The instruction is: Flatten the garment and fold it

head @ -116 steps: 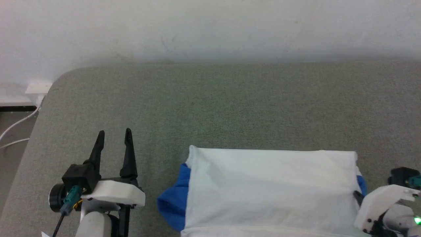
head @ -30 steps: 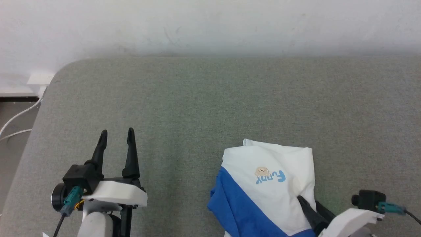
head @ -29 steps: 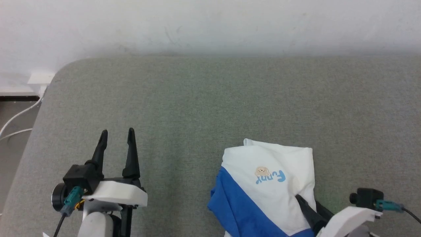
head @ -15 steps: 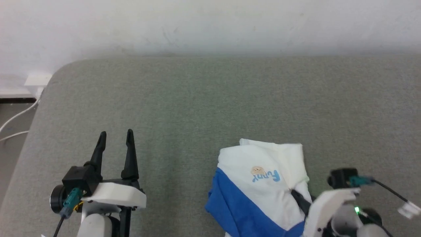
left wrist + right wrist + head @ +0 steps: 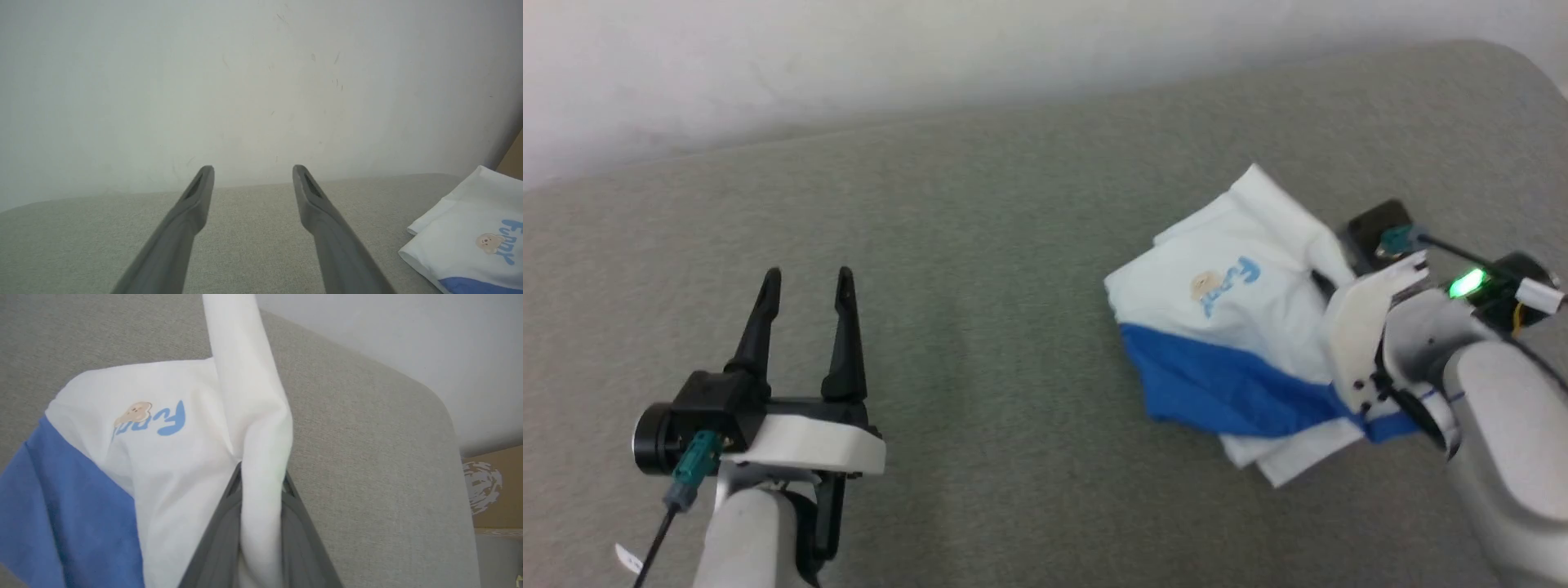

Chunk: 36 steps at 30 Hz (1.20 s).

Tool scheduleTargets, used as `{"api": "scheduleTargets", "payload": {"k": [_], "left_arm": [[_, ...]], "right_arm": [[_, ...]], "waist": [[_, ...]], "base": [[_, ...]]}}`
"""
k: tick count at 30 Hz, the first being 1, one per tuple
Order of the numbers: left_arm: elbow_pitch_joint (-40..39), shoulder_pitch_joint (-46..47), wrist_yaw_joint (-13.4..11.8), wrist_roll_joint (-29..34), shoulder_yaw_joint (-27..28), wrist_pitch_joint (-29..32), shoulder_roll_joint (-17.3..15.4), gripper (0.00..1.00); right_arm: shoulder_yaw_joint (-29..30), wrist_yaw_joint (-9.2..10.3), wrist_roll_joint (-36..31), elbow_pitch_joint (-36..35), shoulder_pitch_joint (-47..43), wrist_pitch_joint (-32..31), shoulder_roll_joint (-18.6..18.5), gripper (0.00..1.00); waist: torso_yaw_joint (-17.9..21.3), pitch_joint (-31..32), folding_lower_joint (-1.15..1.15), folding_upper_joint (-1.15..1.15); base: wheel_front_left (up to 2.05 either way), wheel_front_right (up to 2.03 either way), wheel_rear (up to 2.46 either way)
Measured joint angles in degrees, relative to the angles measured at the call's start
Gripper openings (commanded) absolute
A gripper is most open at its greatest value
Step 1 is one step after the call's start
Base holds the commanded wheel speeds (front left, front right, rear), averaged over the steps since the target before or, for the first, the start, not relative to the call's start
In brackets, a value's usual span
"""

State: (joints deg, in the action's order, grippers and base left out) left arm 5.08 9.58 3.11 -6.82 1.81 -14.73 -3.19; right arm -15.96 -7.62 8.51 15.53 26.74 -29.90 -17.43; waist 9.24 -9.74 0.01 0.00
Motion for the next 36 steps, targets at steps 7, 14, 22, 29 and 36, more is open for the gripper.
{"api": "scheduleTargets", "payload": {"k": [7,14,22,29,36], "left_arm": [[-0.7,3.37,0.91,1.45,-0.14,0.0,-2.24,1.0],[-1.79,5.63,1.21,2.75,-0.55,0.16,-4.79,1.0],[-4.76,8.75,1.88,3.35,-1.85,2.42,-6.83,1.0],[-6.26,9.34,1.87,3.49,-1.92,3.18,-8.03,1.0],[-6.25,9.34,1.77,3.27,-2.22,2.57,-7.92,1.0]], "right_arm": [[2.18,0.01,-2.24,9.27,9.38,6.06,-3.25,0.0],[9.64,0.0,-8.14,18.41,16.61,12.95,-3.61,0.0],[18.07,0.0,-15.92,25.6,22.81,19.4,-4.46,0.0],[24.83,0.0,-21.95,29.24,26.32,23.49,-4.7,0.0],[31.31,0.0,-25.61,32.15,26.81,25.61,-3.46,1.0]], "waist": [[6.48,-4.53,0.0,0.0],[11.23,-10.31,0.01,0.0],[13.18,-17.41,0.01,0.0],[11.98,-21.93,0.01,0.0],[9.51,-22.62,0.0,0.0]], "base": [[0.0,0.0,0.0],[0.0,0.0,0.0],[0.0,0.0,0.0],[0.0,0.0,0.0],[0.0,0.0,0.0]]}}
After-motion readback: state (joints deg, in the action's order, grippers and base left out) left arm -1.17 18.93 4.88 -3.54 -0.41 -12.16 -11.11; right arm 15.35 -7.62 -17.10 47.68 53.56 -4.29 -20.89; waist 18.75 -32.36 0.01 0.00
